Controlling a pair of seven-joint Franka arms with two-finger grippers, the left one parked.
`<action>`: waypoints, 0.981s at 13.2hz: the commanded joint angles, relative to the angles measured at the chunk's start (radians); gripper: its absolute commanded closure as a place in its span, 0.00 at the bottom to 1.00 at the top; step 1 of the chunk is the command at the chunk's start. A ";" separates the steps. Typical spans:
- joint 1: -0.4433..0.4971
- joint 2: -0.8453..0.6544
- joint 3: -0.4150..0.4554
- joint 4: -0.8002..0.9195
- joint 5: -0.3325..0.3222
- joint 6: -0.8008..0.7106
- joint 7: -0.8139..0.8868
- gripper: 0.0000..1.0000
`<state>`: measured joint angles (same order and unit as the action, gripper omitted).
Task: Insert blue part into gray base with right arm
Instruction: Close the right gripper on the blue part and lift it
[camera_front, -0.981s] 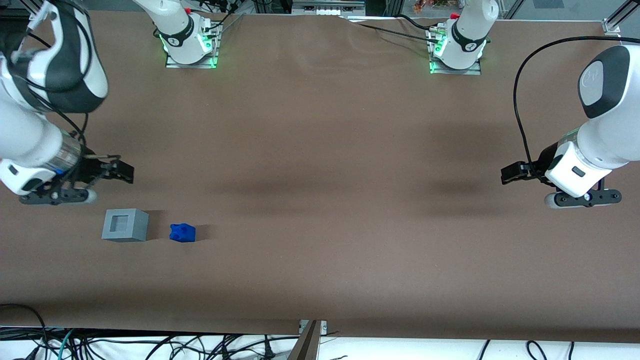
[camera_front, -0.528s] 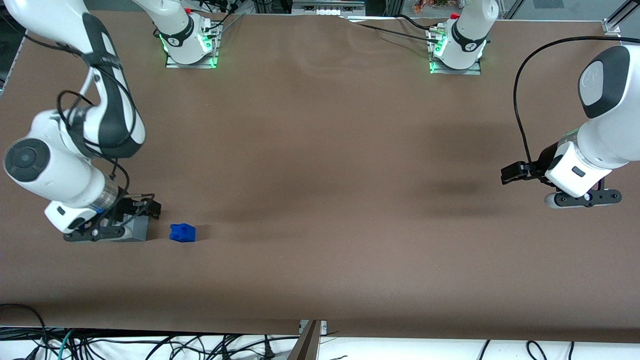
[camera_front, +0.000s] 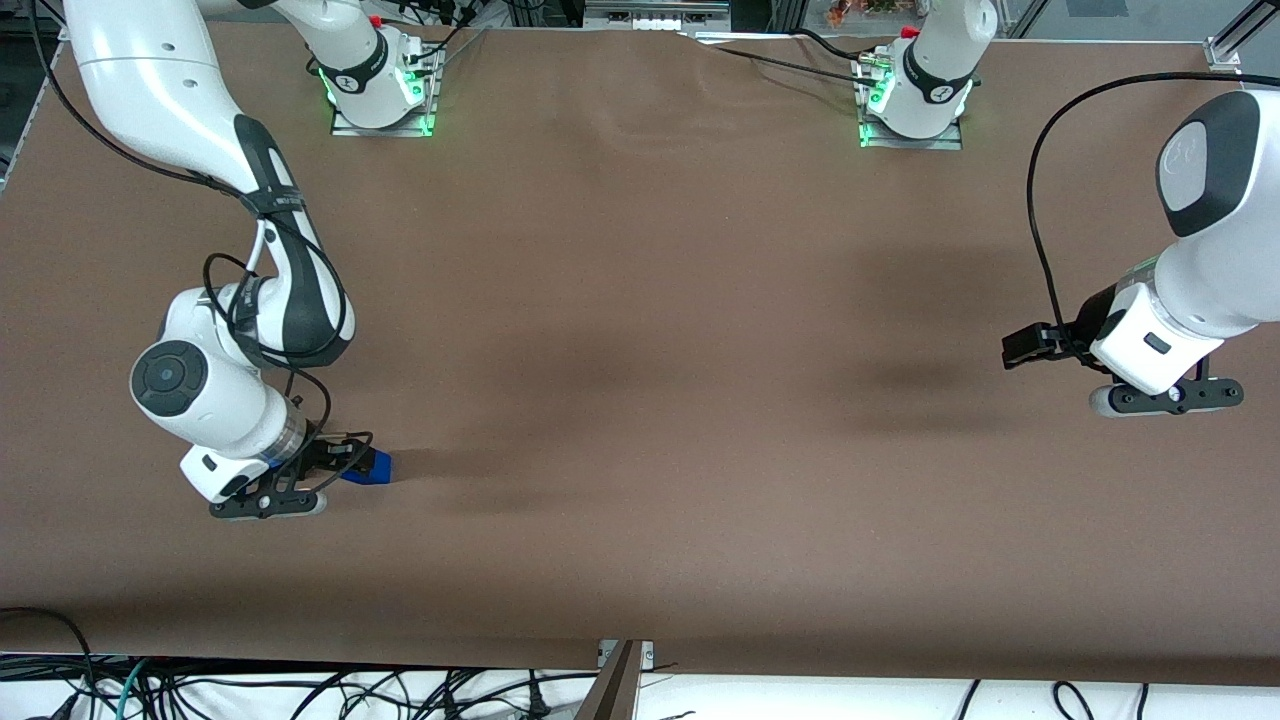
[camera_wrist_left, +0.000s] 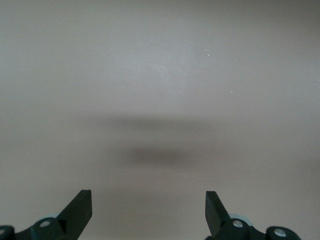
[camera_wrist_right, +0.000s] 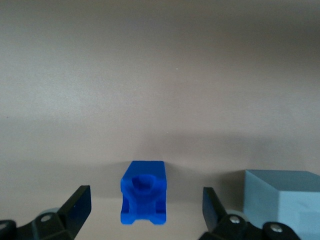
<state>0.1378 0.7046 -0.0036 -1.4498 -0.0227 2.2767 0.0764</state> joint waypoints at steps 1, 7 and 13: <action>0.000 0.048 0.001 0.032 0.055 0.012 -0.001 0.01; 0.000 0.065 -0.001 0.019 0.049 0.003 -0.017 0.01; -0.001 0.061 -0.001 0.008 0.047 -0.032 -0.018 0.64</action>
<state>0.1372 0.7680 -0.0039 -1.4507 0.0141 2.2641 0.0731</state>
